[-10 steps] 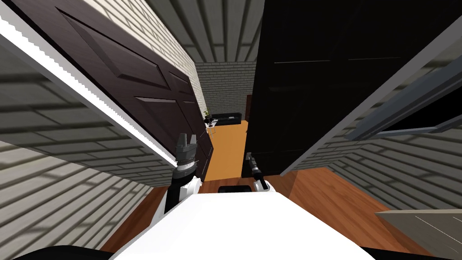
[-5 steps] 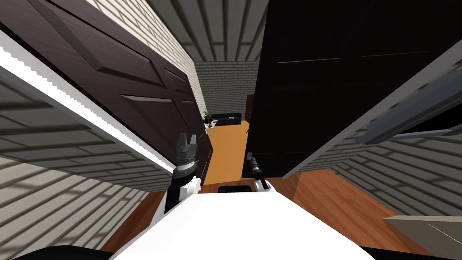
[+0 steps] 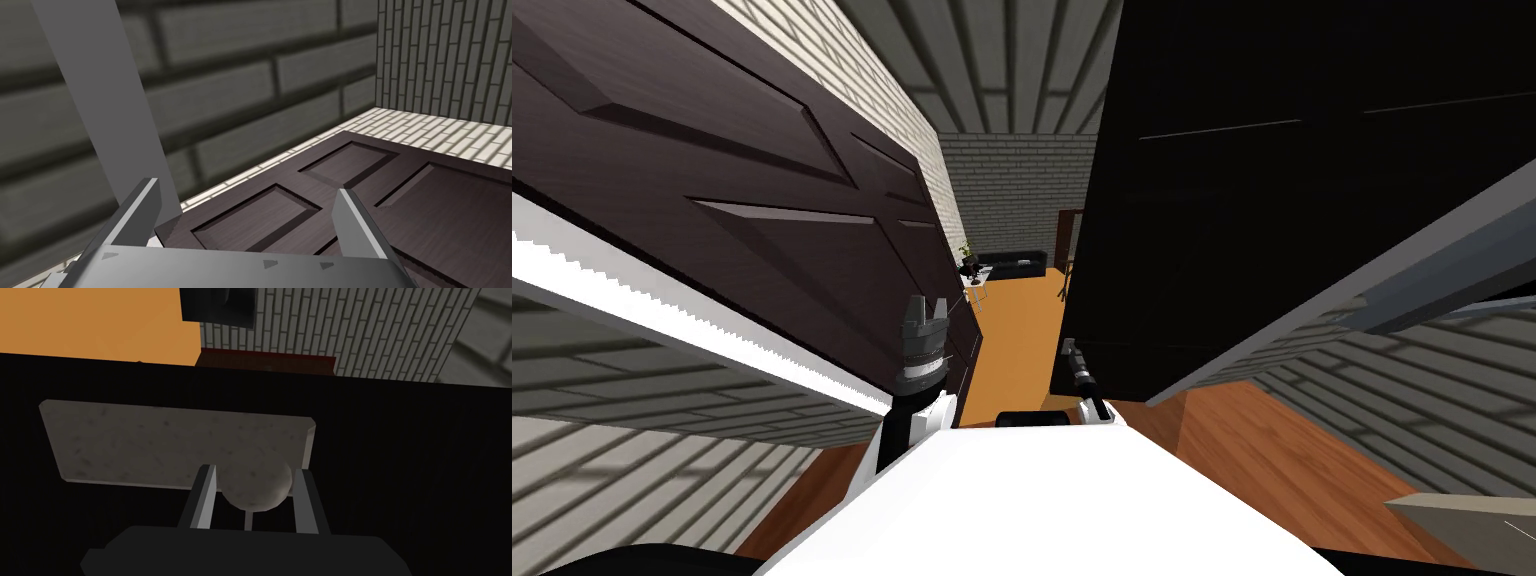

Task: Push the door open

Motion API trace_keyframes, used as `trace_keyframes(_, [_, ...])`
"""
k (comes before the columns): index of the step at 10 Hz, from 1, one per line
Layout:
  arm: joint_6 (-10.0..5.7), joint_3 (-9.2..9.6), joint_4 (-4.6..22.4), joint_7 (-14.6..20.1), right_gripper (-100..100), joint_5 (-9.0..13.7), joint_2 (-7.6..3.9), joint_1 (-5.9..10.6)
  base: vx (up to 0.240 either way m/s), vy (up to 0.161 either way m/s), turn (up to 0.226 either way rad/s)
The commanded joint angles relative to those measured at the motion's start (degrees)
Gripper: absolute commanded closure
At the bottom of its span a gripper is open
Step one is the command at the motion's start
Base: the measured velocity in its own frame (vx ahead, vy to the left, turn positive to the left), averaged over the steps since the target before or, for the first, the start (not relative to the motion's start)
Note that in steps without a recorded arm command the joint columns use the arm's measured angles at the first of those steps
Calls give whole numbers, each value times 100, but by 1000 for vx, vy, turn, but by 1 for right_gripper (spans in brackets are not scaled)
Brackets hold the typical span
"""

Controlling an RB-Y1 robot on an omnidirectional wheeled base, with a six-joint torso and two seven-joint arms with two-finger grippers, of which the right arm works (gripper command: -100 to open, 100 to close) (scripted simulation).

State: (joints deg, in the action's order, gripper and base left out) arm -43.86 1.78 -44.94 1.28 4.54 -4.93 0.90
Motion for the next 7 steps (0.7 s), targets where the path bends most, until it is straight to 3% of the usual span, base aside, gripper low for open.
trace_keyframes(1, [-43, -187, 90, -39, 100, 81, -78, 95, 208, 60, -62])
trace_keyframes(7, [-32, -607, 181, -184, 100, 267, -100, 160, 197, 64, -69])
